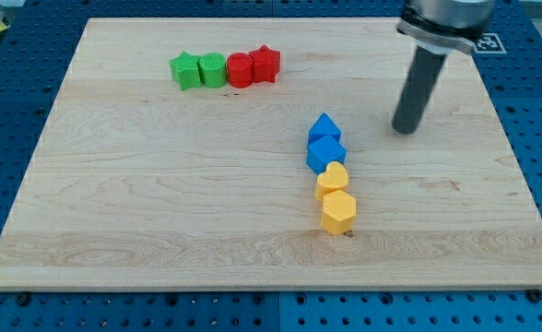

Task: Push the yellow heart a bit left

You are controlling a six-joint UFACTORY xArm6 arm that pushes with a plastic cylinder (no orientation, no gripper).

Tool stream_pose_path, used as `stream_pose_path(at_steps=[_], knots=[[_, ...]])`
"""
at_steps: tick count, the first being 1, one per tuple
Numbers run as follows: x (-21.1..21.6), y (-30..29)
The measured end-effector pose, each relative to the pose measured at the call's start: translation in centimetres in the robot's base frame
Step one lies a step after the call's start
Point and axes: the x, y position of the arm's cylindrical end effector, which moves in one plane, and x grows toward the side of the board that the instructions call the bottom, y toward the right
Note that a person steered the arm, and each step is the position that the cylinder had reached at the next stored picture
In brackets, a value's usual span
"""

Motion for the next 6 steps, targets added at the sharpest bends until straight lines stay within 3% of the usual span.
stream_pose_path(at_steps=[1,2,5,6], knots=[[4.8,2.6],[7.9,1.2],[8.6,-10.1],[8.3,-11.4]])
